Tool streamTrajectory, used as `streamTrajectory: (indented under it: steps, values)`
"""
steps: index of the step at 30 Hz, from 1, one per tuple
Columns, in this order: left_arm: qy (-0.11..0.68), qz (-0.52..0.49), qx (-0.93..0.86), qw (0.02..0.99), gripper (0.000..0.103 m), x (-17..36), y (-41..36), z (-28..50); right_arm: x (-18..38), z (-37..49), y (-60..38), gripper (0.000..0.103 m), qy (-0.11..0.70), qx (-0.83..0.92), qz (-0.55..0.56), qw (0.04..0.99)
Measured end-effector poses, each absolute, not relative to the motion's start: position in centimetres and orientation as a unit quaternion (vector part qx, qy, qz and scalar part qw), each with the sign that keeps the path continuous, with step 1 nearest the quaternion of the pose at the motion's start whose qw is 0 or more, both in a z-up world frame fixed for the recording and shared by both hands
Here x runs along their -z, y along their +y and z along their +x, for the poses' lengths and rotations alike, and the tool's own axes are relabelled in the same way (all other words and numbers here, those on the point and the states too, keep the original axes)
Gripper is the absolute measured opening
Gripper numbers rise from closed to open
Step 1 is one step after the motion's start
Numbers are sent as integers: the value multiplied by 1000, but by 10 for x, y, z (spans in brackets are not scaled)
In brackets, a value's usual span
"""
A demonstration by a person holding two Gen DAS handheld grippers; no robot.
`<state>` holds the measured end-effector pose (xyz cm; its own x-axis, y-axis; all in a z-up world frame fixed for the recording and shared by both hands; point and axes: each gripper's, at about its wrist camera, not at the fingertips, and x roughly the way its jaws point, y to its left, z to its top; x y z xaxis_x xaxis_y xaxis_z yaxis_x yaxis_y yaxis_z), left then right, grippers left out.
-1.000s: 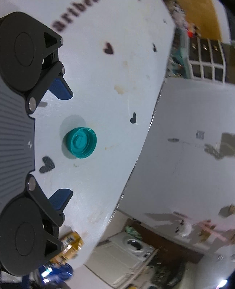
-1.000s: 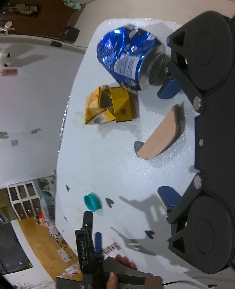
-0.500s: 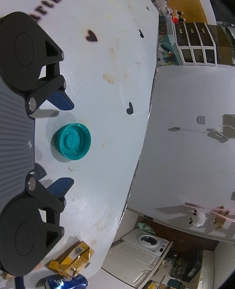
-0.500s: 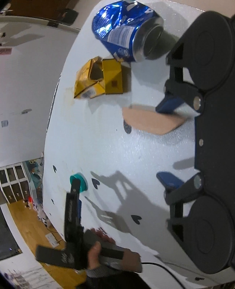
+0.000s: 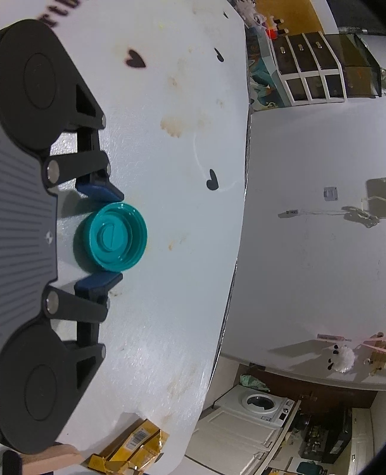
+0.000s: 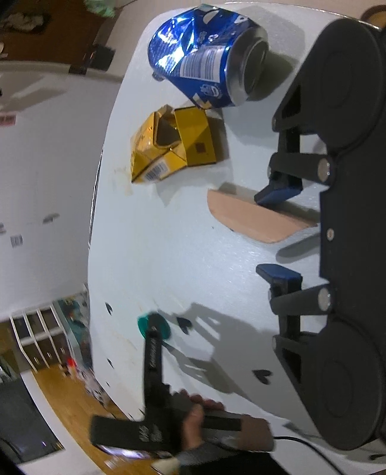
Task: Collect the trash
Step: 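Grasp the teal bottle cap with the left tool while the right tool grasps the wooden stick, then carry the teal cap and wooden stick off the table to above the bin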
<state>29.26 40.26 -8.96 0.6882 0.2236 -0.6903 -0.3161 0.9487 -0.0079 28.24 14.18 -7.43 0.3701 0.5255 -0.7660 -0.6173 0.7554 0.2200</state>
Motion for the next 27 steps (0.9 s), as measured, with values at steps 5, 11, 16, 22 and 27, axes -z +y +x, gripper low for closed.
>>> streamTrajectory:
  steps: [5,11,16,22,27]
  values:
    - [372,-65,-146,915,49,88,399,290,76,284,151,46,438,-323,-47,838]
    - [370,-72,-134,916,49,87,381,271,76,291,158,34,441,-294,-44,847]
    - [377,-80,-122,914,49,85,362,249,77,294,155,29,442,-289,-43,848]
    - [389,-76,-117,911,49,84,343,226,77,278,152,29,443,-291,-51,846]
    - [400,-83,-113,906,49,81,334,205,76,260,144,28,444,-298,-57,843]
